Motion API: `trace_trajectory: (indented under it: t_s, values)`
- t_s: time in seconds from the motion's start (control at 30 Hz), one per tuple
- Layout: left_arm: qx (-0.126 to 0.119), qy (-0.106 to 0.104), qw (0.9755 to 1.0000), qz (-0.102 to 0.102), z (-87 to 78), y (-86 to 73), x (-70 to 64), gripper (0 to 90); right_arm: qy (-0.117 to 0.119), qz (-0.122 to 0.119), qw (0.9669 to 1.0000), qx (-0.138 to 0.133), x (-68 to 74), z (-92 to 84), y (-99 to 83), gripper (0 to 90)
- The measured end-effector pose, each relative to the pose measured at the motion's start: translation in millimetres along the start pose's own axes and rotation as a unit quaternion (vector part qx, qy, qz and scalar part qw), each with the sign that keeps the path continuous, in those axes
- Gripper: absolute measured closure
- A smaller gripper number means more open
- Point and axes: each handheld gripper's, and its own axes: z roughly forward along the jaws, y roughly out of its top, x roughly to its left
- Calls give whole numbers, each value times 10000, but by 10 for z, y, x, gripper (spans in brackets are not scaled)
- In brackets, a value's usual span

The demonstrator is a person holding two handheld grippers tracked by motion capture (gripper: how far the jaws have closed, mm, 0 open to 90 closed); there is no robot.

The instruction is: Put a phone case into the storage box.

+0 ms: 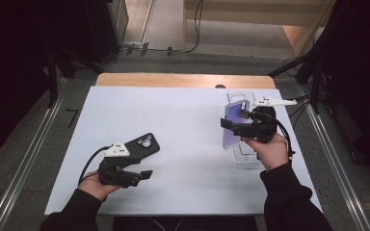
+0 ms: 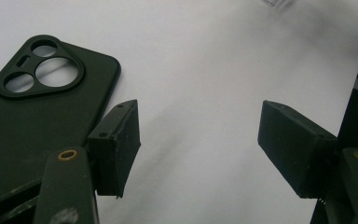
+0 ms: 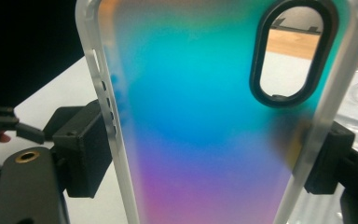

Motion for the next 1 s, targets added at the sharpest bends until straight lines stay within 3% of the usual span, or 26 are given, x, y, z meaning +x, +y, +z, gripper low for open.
trace_trajectory:
  t_s: [0.43, 0.77, 1.0]
  values:
    - [-5, 49, 10000, -32, -29, -29, -9, 303, -579, 128, 9981, -168, -277, -124, 66, 166]
    - [-43, 33, 10000, -73, -11, -28, 1, 304, -1055, 232, 9937, -316, -507, -7, 167, 165]
    - [-33, 32, 10000, -86, 9, -26, 18, 304, -1339, 263, 9903, -268, -643, 142, 222, 165]
